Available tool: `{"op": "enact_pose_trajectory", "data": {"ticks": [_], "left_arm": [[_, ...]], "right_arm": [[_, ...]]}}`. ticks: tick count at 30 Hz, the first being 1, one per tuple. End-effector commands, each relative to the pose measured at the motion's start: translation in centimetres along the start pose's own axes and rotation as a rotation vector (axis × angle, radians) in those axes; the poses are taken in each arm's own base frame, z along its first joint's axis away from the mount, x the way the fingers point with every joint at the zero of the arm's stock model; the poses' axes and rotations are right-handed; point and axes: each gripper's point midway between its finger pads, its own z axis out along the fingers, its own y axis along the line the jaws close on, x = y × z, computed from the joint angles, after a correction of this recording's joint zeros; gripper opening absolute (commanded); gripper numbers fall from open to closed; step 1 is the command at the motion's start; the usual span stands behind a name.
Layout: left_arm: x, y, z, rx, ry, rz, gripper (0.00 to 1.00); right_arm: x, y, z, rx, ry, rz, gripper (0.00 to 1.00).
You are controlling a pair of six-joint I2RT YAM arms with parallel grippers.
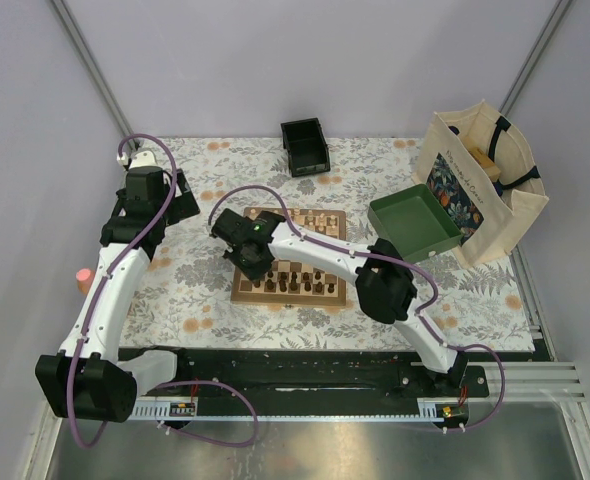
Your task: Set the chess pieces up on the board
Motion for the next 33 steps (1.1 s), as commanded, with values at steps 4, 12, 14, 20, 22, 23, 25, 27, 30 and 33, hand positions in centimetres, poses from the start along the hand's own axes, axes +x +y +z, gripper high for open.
{"op": "enact_pose_trajectory", "data": {"ticks": [4, 12, 14, 20, 22, 23, 25, 27, 30, 33], "left_arm": [[-1.5, -0.1, 0.0, 0.004, -0.057, -0.032, 0.99], [-1.5, -0.2, 0.0, 0.011, -0.057, -0.03, 0.99], [-1.5, -0.3, 0.0, 0.014, -0.057, -0.029, 0.99], [-1.4, -0.8, 0.0, 0.049, -0.05, -0.012, 0.99], [-1.1, -1.4, 0.2, 0.082, -0.035, 0.006, 0.99], [-1.0, -1.6, 0.2, 0.098, -0.03, 0.011, 0.99], [-0.7, -2.6, 0.2, 0.154, -0.014, 0.021, 0.99], [-0.1, -3.8, 0.5, 0.211, 0.022, 0.023, 0.99], [1.5, -5.8, 1.0, 0.296, 0.099, 0.034, 0.99], [3.2, -7.5, 1.4, 0.31, 0.149, 0.089, 0.99]], "right_arm": [[-0.5, 1.2, 0.0, -0.033, -0.006, -0.028, 0.15], [-0.8, 1.2, -0.4, -0.035, -0.017, -0.028, 0.34], [-1.4, 1.0, -1.3, -0.023, -0.047, -0.027, 0.36], [-4.3, -0.5, -6.3, 0.027, -0.201, -0.011, 0.41], [-5.2, -1.9, -8.2, 0.046, -0.257, 0.025, 0.43], [-5.6, -2.8, -9.5, 0.051, -0.289, 0.061, 0.43], [-6.0, -4.8, -10.9, 0.057, -0.335, 0.134, 0.44], [-6.0, -7.1, -12.1, 0.067, -0.381, 0.215, 0.45], [-5.0, -10.5, -12.5, 0.078, -0.404, 0.33, 0.46], [-3.4, -12.9, -12.0, 0.097, -0.391, 0.409, 0.47]]}}
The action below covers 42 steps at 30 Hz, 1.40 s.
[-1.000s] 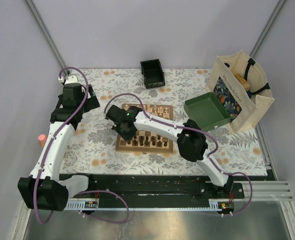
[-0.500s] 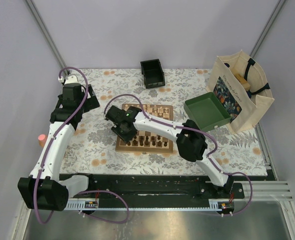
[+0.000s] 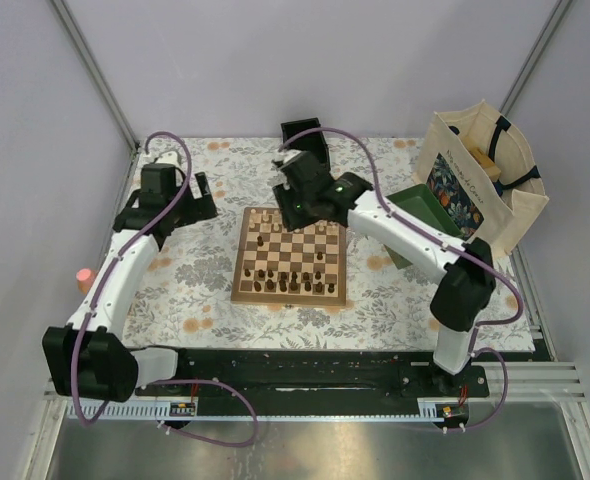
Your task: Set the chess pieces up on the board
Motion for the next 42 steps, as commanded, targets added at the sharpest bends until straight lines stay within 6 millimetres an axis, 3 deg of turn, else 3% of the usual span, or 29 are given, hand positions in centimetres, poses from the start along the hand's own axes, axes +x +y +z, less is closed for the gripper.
{"op": "enact_pose_trajectory", "data": {"ticks": [1, 5, 12, 18, 24, 35, 42], "left_arm": [[1.2, -4.2, 1.0, 0.123, 0.051, 0.079, 0.98], [3.8, -7.1, 2.5, 0.176, 0.142, 0.125, 0.93], [7.4, -10.4, 5.4, 0.216, 0.271, 0.18, 0.84], [8.9, -11.2, 7.2, 0.219, 0.327, 0.196, 0.74], [9.4, -11.7, 8.7, 0.213, 0.354, 0.205, 0.7], [10.5, -12.2, 10.3, 0.211, 0.398, 0.212, 0.51], [11.7, -12.1, 11.0, 0.196, 0.427, 0.223, 0.49]], "right_arm": [[-0.1, -3.9, 0.2, 0.055, -0.044, 0.148, 0.47], [0.7, -5.6, 0.4, 0.068, -0.035, 0.21, 0.47], [1.0, -6.1, 0.2, 0.065, -0.044, 0.234, 0.47], [1.3, -6.5, 0.2, 0.067, -0.045, 0.245, 0.47], [1.5, -6.8, 0.4, 0.067, -0.04, 0.255, 0.47], [1.5, -7.3, 0.5, 0.069, -0.039, 0.262, 0.46], [1.6, -7.4, 0.8, 0.063, -0.031, 0.268, 0.46]]}}
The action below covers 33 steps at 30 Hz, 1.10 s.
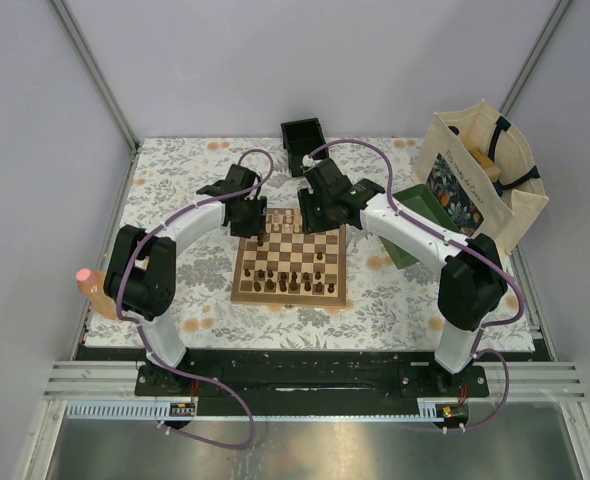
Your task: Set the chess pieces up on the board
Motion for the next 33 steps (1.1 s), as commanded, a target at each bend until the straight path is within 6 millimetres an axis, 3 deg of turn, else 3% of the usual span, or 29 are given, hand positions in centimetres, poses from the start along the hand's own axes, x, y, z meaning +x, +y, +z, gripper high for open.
{"op": "enact_pose_trajectory", "data": {"ticks": [1, 11, 18, 22, 27, 33], "left_arm": [[-1.9, -1.2, 0.1, 0.033, -0.047, 0.011, 0.48], [-1.8, -1.3, 0.3, 0.032, -0.039, 0.015, 0.33], [-1.8, -1.1, -0.4, 0.026, -0.044, 0.025, 0.12], [-1.9, -1.2, -1.2, 0.03, -0.057, 0.024, 0.06], [-2.5, -1.2, -3.4, 0.02, -0.088, 0.035, 0.06], [-2.7, -0.7, -7.6, -0.008, -0.146, 0.046, 0.06]], "right_arm": [[-1.6, 0.5, -1.4, -0.037, -0.058, 0.02, 0.46], [-1.4, 0.2, -1.1, -0.035, -0.048, 0.024, 0.45], [-1.3, 0.2, -0.9, -0.037, -0.046, 0.028, 0.45], [-1.1, 0.2, -0.9, -0.038, -0.042, 0.03, 0.45], [-1.0, 0.0, -0.8, -0.034, -0.042, 0.034, 0.45], [-1.0, 0.0, -0.6, -0.036, -0.041, 0.036, 0.45]]}}
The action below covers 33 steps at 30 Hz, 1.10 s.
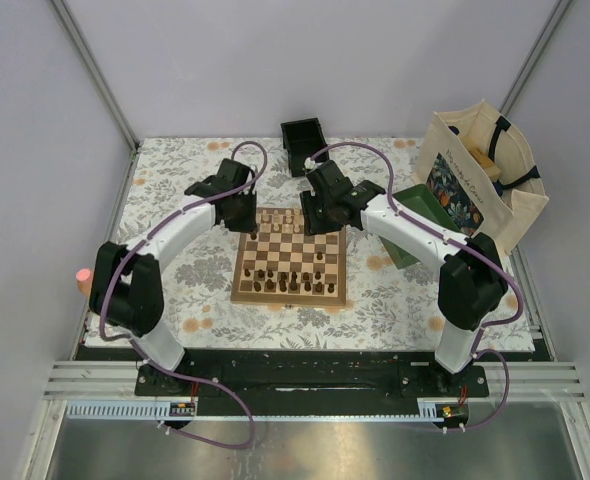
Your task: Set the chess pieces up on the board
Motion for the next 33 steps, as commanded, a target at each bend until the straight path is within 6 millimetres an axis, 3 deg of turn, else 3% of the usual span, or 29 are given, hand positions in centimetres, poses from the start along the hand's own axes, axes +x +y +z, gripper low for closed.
{"op": "enact_pose_trajectory", "data": {"ticks": [1, 9, 18, 33], "left_arm": [[-2.2, -0.2, -5.4, -0.007, -0.121, 0.025, 0.06], [2.0, 0.8, -7.8, -0.011, -0.084, 0.006, 0.07], [6.9, 1.5, -7.3, -0.009, 0.009, -0.019, 0.07], [9.6, 0.5, -4.7, 0.002, 0.081, -0.002, 0.07]], "right_arm": [[-1.6, 0.5, -1.1, -0.038, -0.058, 0.025, 0.45], [-1.2, 0.2, -1.1, -0.033, -0.053, 0.029, 0.45], [-1.2, 0.4, -1.0, -0.041, -0.049, 0.028, 0.45], [-1.5, 0.5, -0.7, -0.036, -0.045, 0.024, 0.45]]}}
